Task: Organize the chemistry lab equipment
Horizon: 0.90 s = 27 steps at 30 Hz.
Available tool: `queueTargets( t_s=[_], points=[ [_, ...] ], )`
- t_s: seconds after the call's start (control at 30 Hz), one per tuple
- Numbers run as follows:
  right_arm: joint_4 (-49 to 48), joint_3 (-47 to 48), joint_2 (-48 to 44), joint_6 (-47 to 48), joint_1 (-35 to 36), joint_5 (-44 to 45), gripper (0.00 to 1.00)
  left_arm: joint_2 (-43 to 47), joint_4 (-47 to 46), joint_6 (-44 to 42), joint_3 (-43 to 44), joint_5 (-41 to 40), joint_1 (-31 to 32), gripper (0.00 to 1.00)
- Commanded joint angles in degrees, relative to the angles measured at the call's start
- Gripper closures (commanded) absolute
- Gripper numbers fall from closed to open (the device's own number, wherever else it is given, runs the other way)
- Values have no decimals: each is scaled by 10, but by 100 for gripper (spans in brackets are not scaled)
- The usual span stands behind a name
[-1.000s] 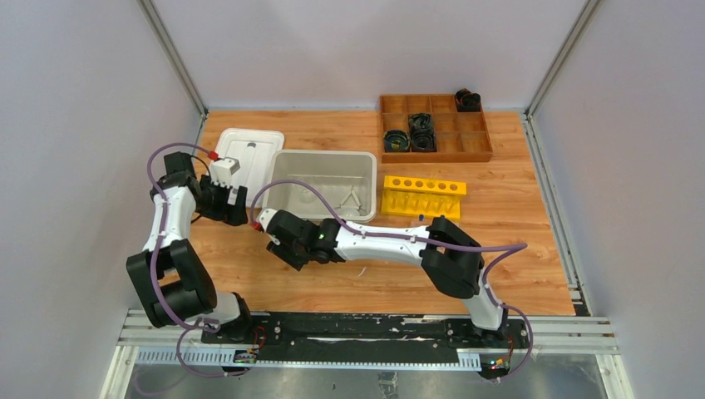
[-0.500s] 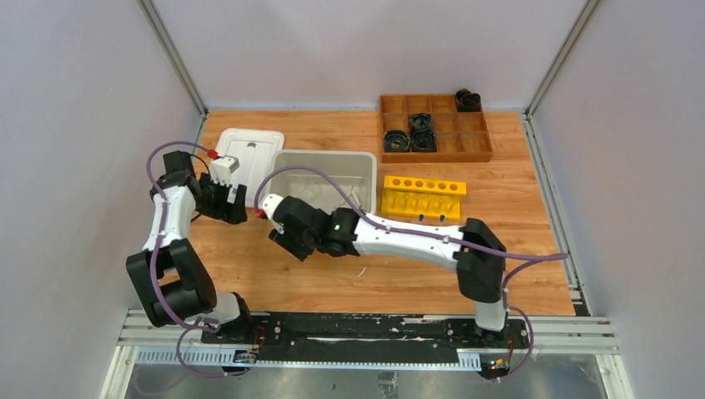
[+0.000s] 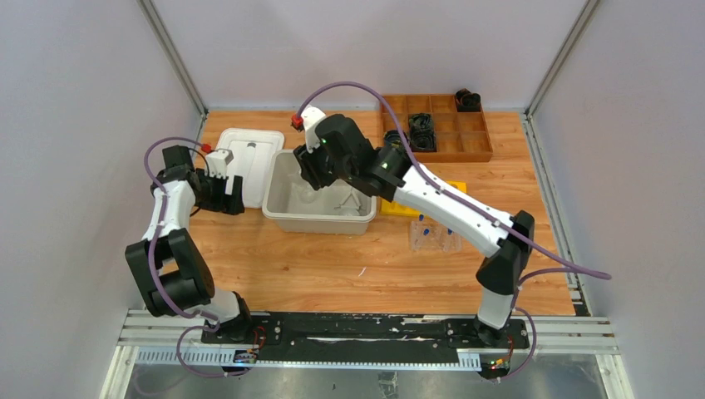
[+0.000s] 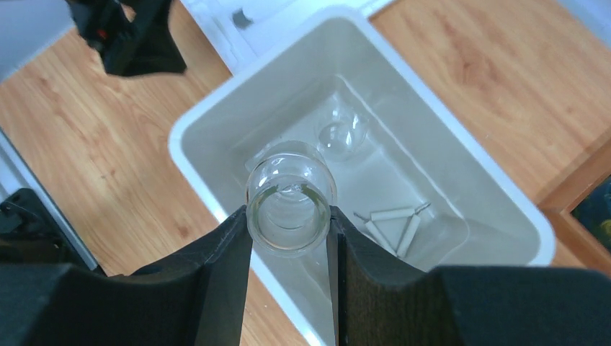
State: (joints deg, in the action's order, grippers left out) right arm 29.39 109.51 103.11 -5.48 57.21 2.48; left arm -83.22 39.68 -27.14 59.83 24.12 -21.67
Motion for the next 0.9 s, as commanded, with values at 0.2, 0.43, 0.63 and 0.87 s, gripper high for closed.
queueTargets(
  t_s=[0.2,0.43,0.63,0.87],
  points=[
    [71,33,142,-32,-33,-91,100,-81,-43,7,48,20,28,19],
    [55,37,191,-63,-48,-154,100,-100,-43,-47,43,80,42,29],
    [32,25,214,-77,-57,-165,94,-137,-43,-37,53,97,73,33],
    [24,-3,190,-83,-65,-153,64,-185,-67,-15,70,62,108,40]
  ],
)
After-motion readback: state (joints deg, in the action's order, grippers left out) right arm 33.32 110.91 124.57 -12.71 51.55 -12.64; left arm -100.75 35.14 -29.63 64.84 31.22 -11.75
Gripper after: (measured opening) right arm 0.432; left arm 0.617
